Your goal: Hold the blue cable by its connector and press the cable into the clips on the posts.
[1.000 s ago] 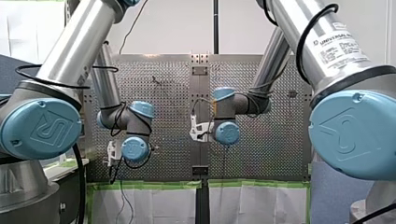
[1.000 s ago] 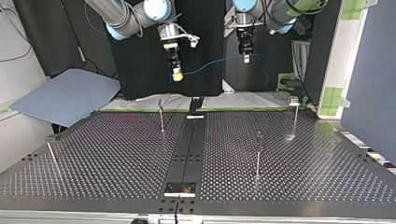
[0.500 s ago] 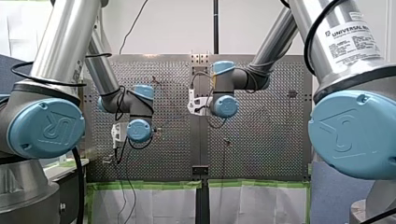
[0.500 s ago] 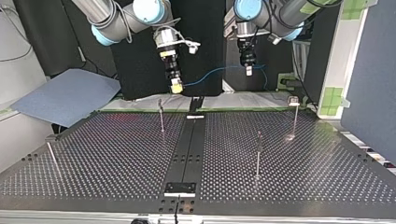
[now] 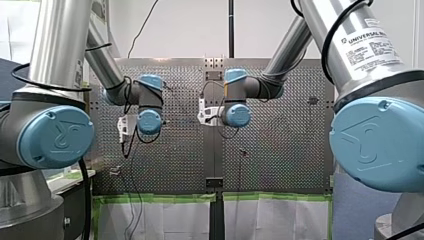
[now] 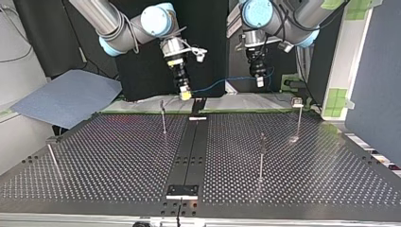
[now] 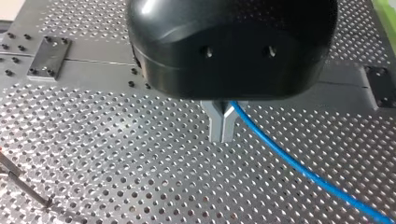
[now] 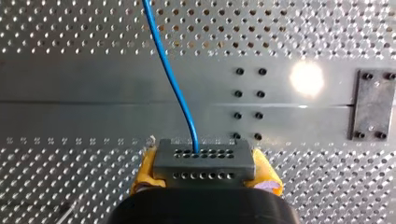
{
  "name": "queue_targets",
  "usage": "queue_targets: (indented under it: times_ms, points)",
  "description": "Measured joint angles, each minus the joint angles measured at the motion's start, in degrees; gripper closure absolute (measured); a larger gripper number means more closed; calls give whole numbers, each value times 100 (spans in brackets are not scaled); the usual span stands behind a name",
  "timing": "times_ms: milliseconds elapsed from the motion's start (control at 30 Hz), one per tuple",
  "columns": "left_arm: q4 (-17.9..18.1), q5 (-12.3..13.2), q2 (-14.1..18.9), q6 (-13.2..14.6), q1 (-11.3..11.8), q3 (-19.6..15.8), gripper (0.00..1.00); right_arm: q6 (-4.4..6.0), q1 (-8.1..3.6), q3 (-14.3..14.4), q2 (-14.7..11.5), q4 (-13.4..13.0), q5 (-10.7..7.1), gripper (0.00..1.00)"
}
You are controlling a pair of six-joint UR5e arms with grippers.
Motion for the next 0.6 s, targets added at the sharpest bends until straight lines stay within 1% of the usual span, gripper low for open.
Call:
queue_targets:
  times_ms: [133,233,300,433,600]
  points:
    - [-199,192,124,37,75,140,99,4,2,-61,7,15,-74,100]
    - [-306,247,274,110,202,191,99,5,9,-96,12,45,-111,100]
    - [-408,315,345,80,280,243,99,8,19,-124,16,62,-123,100]
    - [-635,519,323,-101,359,303,99,8,39,-150,17,83,-128,100]
    - [-861,795,484,-372,540,319,99,7,56,-192,25,79,-130,100]
